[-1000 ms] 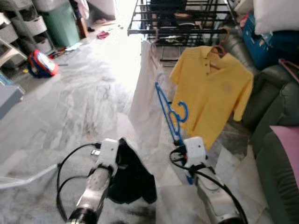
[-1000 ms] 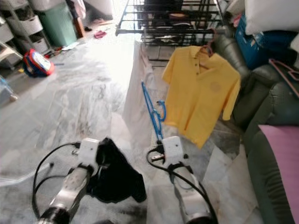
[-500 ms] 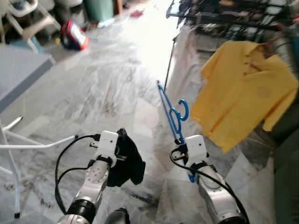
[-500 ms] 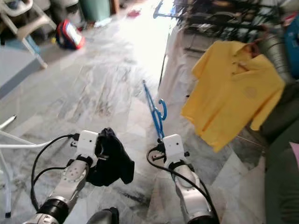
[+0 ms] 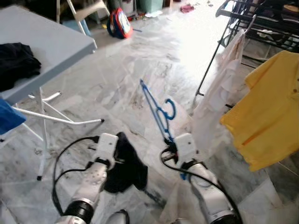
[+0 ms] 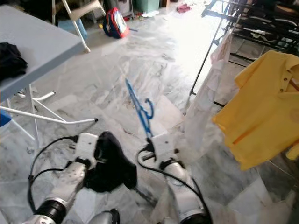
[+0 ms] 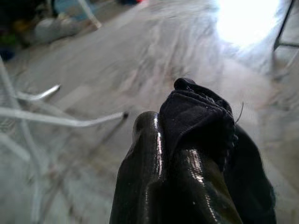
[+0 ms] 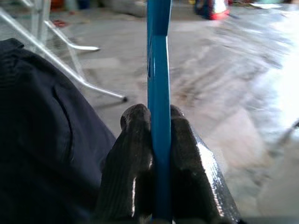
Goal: Hang hanger
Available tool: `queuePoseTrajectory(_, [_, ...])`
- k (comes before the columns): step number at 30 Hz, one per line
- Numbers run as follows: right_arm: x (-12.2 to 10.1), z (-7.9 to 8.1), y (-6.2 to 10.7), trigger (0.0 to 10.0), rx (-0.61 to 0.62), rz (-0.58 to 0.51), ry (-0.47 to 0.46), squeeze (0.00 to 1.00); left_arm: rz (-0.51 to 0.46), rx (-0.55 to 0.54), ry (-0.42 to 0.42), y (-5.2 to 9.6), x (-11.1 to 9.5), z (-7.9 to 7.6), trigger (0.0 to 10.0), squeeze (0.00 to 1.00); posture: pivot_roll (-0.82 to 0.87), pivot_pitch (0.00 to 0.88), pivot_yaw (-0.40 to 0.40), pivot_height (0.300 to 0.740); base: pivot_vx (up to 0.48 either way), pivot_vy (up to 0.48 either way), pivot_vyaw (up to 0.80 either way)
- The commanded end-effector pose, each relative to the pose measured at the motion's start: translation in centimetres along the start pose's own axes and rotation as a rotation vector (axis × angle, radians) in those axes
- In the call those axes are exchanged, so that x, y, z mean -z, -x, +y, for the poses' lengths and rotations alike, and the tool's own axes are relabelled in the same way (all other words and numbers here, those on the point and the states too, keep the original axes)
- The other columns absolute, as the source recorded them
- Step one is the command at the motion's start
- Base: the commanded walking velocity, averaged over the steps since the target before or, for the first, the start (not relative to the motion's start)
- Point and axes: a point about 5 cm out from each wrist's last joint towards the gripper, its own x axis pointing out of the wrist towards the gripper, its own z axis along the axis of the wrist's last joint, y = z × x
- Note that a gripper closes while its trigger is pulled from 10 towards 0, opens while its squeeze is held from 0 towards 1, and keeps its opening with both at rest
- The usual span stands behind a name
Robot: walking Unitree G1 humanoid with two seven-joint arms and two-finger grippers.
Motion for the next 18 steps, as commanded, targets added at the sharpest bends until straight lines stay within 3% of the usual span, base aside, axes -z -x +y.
queuePoseTrajectory(1, [0.5,-0.4,0.4,10.0,0.011,0.017,-0.009,0.00,0.009,0.042,0.008,0.1,0.2,-0.6,10.0,0.00,-0.10,0.188,0.009,0.740,0.000,0.000,0.80])
queuePoseTrajectory(13, [0.6,-0.3,0.5,10.0,0.009,0.024,-0.014,0.00,0.019,0.015,-0.015,0.2,0.3,-0.3,10.0,0.00,-0.10,0.191,0.008,0.740,0.000,0.000,0.80])
queuePoseTrajectory(18, [0.7,-0.2,0.5,10.0,0.006,0.027,-0.012,0.00,0.018,-0.078,-0.038,0.0,0.1,1.2,10.0,0.00,-0.09,0.192,0.008,0.740,0.000,0.000,0.80])
